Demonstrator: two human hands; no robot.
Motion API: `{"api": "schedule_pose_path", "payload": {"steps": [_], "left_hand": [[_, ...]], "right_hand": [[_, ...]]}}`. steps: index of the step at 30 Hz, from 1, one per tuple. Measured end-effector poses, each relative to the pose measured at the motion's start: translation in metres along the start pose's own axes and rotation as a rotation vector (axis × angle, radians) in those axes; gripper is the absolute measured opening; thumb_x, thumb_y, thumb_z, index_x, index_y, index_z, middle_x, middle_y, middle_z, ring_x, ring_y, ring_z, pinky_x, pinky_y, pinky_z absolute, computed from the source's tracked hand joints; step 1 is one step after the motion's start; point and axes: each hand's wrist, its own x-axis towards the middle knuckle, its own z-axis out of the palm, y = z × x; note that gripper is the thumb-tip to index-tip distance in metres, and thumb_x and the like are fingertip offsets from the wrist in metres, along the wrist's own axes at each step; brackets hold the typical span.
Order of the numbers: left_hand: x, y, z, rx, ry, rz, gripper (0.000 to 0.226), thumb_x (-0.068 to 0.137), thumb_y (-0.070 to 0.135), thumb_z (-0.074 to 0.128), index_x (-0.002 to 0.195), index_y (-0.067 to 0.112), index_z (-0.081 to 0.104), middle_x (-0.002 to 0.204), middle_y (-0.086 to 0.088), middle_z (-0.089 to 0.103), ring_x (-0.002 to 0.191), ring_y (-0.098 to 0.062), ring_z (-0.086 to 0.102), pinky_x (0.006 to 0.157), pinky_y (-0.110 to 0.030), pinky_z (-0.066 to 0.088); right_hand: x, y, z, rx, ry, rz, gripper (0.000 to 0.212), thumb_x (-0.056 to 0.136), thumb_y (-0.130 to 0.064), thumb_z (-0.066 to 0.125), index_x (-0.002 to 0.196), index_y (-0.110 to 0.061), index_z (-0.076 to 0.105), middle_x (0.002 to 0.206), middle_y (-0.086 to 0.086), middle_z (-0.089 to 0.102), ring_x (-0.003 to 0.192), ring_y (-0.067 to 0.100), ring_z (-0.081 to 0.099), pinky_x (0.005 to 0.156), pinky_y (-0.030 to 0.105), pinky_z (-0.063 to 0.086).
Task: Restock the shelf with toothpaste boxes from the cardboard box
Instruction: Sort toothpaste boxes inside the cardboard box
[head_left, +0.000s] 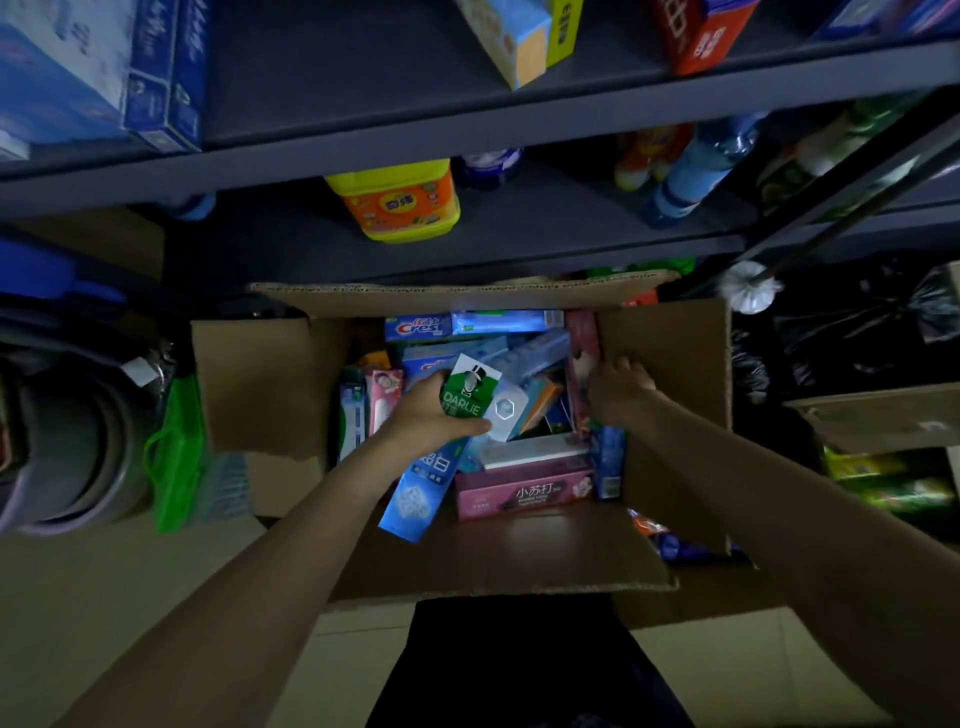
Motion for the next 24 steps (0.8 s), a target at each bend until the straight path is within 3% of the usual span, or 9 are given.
{"api": "schedule_pose_path", "payload": {"steps": [3,6,8,11,12,14,17,21,24], "left_hand": [[-0.006,-0.005,-0.003,0.025,0.025,0.006,0.048,0.075,0.013,0.076,0.117,0.012,0.052,0.100,0.002,0.058,0.090,-0.012,0.055,0.068,-0.015,0.045],[-0.016,-0.006,-0.011,0.047,0.034,-0.002,0.047,0.073,0.020,0.078,0.114,0.013,0.055,0.103,-0.001,0.063,0.097,-0.017,0.060,0.086,-0.030,0.048],[-0.022,-0.003,-0.019,0.047,0.018,0.010,0.045,0.071,0.020,0.079,0.111,0.012,0.058,0.103,-0.004,0.065,0.099,-0.018,0.061,0.090,-0.033,0.048],[-0.040,0.010,-0.037,0.061,-0.009,0.059,0.030,0.072,0.016,0.078,0.098,0.014,0.062,0.091,-0.001,0.066,0.088,-0.014,0.060,0.076,-0.023,0.048],[-0.048,0.017,-0.043,0.059,-0.017,0.074,0.026,0.073,0.016,0.077,0.094,0.015,0.063,0.088,0.000,0.065,0.085,-0.012,0.059,0.072,-0.020,0.046],[-0.065,0.029,-0.052,0.057,-0.031,0.113,0.022,0.072,0.015,0.078,0.089,0.016,0.065,0.088,-0.002,0.066,0.082,-0.012,0.059,0.073,-0.021,0.046],[-0.096,0.058,-0.062,0.073,-0.057,0.214,0.020,0.072,0.013,0.077,0.086,0.020,0.064,0.086,0.002,0.067,0.079,-0.010,0.060,0.068,-0.012,0.047],[-0.140,0.118,-0.079,0.058,-0.006,0.377,0.029,0.068,0.014,0.080,0.092,0.022,0.064,0.099,0.000,0.069,0.098,-0.017,0.064,0.090,-0.025,0.048],[-0.175,0.167,-0.090,0.095,0.075,0.542,0.035,0.069,0.017,0.080,0.099,0.016,0.063,0.092,0.004,0.067,0.084,-0.008,0.061,0.070,-0.011,0.046]], "right_hand": [[-0.004,-0.032,0.015,0.094,0.152,0.014,0.059,0.096,-0.013,0.043,0.145,-0.003,0.012,0.149,0.024,0.016,0.130,0.038,0.036,0.101,0.041,0.038],[-0.012,-0.048,0.010,0.259,0.194,-0.104,0.047,0.097,-0.008,0.039,0.142,-0.005,0.025,0.145,0.020,0.026,0.124,0.039,0.043,0.100,0.044,0.041],[-0.023,-0.043,-0.003,0.316,0.192,-0.205,0.048,0.090,-0.007,0.053,0.135,-0.005,0.035,0.140,0.020,0.030,0.119,0.037,0.045,0.097,0.039,0.044],[-0.058,-0.018,-0.047,0.440,0.126,-0.361,0.029,0.079,-0.010,0.071,0.102,-0.008,0.053,0.107,0.011,0.053,0.092,0.021,0.051,0.069,0.028,0.043],[-0.079,-0.010,-0.068,0.478,0.115,-0.401,0.022,0.078,-0.012,0.074,0.086,-0.012,0.053,0.090,0.004,0.054,0.081,0.018,0.049,0.059,0.024,0.037],[-0.124,0.006,-0.110,0.612,0.102,-0.464,0.032,0.076,-0.013,0.075,0.069,-0.018,0.045,0.069,-0.002,0.045,0.065,0.013,0.043,0.050,0.018,0.030],[-0.196,0.028,-0.161,0.877,0.100,-0.582,0.033,0.076,0.000,0.072,0.074,-0.017,0.044,0.068,-0.002,0.041,0.056,0.006,0.038,0.046,0.014,0.029],[-0.278,0.050,-0.216,1.067,0.213,-0.653,0.033,0.081,0.009,0.061,0.087,-0.019,0.046,0.081,-0.008,0.052,0.067,0.003,0.051,0.056,0.020,0.041],[-0.331,0.062,-0.249,1.108,0.356,-0.654,0.029,0.084,0.005,0.061,0.091,-0.021,0.051,0.087,-0.012,0.058,0.071,0.004,0.055,0.055,0.018,0.047]]}}
